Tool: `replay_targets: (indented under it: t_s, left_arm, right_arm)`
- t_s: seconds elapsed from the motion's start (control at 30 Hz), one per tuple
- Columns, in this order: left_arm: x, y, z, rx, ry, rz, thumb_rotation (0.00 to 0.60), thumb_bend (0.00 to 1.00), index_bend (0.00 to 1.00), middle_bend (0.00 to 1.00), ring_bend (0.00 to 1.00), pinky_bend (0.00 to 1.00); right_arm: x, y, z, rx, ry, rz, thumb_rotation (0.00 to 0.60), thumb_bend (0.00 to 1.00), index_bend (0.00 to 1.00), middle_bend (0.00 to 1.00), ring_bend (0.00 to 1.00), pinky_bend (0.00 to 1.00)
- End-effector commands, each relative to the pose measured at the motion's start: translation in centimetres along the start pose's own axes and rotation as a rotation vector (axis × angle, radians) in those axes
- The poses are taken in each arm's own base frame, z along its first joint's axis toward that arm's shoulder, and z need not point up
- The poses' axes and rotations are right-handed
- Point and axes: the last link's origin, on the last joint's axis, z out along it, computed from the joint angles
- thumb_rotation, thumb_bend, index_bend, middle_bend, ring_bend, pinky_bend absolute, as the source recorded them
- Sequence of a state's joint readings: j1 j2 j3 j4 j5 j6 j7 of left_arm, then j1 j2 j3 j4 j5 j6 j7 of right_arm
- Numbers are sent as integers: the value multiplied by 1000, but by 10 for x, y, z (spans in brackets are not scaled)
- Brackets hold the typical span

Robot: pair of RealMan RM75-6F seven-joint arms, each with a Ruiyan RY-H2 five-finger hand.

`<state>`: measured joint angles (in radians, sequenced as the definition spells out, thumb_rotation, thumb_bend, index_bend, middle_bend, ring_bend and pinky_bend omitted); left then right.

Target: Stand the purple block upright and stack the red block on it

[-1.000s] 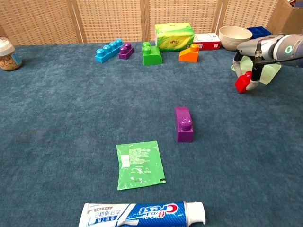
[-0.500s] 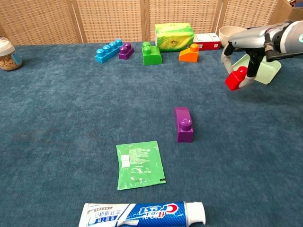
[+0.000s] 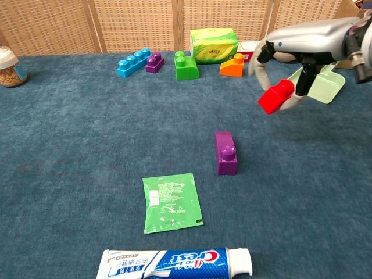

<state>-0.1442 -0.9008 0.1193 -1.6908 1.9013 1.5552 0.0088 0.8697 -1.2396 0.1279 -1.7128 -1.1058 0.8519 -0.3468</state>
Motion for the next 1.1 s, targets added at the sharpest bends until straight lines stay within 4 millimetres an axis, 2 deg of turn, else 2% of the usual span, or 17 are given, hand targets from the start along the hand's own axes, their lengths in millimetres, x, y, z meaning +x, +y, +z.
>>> replay_targets:
  t_s: [0.03,0.47,1.1]
  left_arm:
    - [-1,-2,-4,18,2,-4,600,293,247,36,0,0]
    - [-1,-7,-28,99,1,-13,600,292,246,38,0,0]
    - [-5,-2,-33,127,5,-37,600,293,244,38,0,0]
  right_arm:
    - [4,-10,-11,57,22,26,600,165,644,267,81,123]
    - [0,-36,-17,202,18,20,600,164,647,274,87,123]
    - [2,-62,-9,337,-10,-55,600,163,648,279,88,123]
